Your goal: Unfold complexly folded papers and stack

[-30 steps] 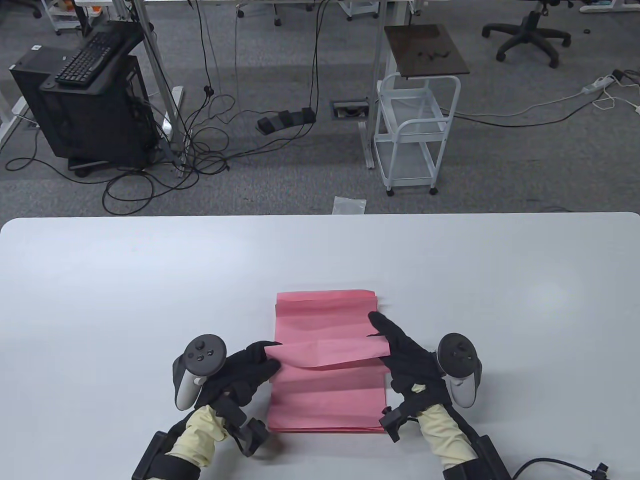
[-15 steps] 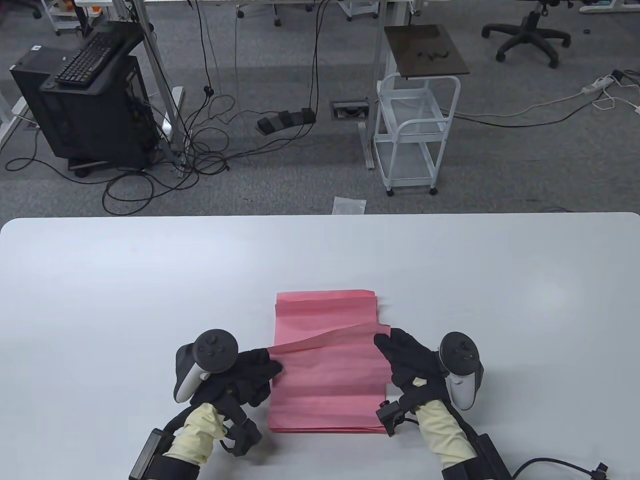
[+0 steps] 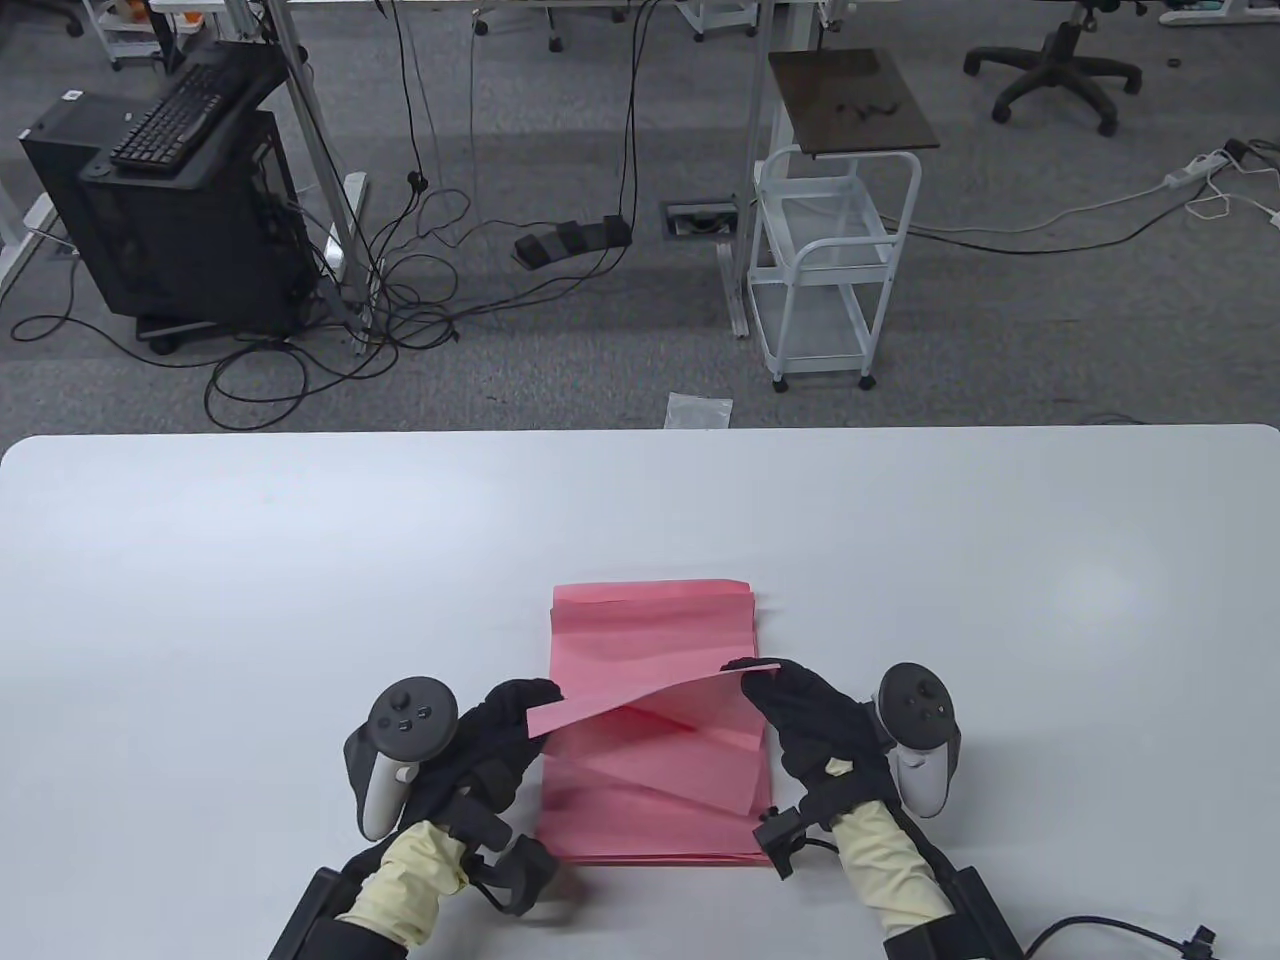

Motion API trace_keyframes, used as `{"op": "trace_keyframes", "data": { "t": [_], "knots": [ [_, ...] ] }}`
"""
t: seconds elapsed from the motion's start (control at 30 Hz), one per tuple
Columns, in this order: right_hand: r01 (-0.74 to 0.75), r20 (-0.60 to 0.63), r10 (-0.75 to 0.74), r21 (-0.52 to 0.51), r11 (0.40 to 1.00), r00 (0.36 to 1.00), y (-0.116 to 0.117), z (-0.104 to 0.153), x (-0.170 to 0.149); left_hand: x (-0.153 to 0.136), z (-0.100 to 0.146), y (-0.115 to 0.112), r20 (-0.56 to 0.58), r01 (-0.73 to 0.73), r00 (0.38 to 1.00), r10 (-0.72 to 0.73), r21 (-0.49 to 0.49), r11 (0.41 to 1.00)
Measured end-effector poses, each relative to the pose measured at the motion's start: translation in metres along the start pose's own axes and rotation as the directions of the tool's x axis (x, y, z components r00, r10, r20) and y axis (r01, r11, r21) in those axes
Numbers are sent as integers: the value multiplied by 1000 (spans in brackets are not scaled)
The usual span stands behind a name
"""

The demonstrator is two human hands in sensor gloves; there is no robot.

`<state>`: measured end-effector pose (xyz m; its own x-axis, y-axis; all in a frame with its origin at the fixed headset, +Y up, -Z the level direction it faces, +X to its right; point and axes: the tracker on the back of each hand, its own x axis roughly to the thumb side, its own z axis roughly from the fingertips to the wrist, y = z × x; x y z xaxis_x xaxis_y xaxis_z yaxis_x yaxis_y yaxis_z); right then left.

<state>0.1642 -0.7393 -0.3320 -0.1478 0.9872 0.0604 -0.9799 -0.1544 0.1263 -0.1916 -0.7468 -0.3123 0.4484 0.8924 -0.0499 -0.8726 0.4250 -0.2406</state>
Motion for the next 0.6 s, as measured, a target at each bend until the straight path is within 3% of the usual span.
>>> {"op": "trace_keyframes", "data": {
  "t": [0.13,0.23,0.27,0.33,0.53,0.6],
  "knots": [
    [-31,-79,25,-77,997,997,-13,-11,7,-3,8,-5,88,-105,990,109,-43,994],
    [-21,-155,15,-40,999,988,-14,-22,11,-5,19,-5,202,-63,977,76,-68,996],
    [-36,-173,30,-32,999,985,-12,-25,12,-5,23,-4,222,-46,974,52,-31,998],
    [-67,-202,63,-9,998,977,-8,-33,15,-5,25,-1,218,-53,975,49,11,999],
    [-63,-246,67,26,998,967,-9,-51,22,-7,21,-1,215,-100,971,108,-49,994],
    [-59,-260,69,45,997,963,-11,-55,25,-7,21,-1,226,-92,970,95,-24,995]
  ]
}}
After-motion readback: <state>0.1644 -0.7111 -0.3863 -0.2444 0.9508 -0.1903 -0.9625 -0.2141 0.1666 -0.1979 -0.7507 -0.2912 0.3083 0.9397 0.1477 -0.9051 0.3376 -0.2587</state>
